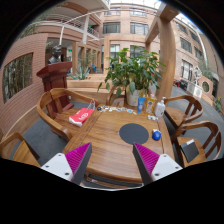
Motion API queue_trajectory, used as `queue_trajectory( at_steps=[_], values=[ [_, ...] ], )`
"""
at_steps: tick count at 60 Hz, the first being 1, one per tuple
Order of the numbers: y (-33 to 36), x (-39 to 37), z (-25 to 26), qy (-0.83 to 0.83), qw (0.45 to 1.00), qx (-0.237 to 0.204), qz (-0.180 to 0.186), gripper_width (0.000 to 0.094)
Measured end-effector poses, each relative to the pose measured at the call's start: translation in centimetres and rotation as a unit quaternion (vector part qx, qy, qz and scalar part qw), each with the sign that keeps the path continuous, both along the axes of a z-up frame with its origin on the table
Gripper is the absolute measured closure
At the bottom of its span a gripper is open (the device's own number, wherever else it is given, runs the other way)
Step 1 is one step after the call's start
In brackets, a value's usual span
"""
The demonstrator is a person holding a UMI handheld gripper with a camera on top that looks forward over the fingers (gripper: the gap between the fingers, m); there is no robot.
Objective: Arrange mouse
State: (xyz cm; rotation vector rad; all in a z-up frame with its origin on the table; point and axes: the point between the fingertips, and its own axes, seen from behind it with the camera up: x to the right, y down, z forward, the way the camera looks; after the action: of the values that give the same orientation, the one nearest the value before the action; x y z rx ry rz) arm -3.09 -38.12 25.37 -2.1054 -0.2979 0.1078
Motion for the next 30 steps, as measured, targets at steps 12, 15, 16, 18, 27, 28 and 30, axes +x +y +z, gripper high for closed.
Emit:
queue_trajectory(
  at_steps=[12,15,16,18,27,28,30],
  values=[
    [3.2,3.7,-8.5,-0.020,0.998,-0.058,-0.022,0.0096],
    [4.2,5.5,-11.0,-0.026,0.996,-0.074,-0.032,0.0098],
    [4.5,6.2,-11.9,-0.028,0.996,-0.080,-0.038,0.0099],
    [5.3,7.7,-13.5,-0.032,0.994,-0.089,-0.049,0.0095],
    [10.8,14.2,-18.7,-0.039,0.990,-0.097,-0.091,0.0094],
    [11.5,15.0,-19.1,-0.040,0.990,-0.097,-0.096,0.0095],
    [12.9,16.4,-19.9,-0.042,0.989,-0.098,-0.106,0.0095]
  ],
)
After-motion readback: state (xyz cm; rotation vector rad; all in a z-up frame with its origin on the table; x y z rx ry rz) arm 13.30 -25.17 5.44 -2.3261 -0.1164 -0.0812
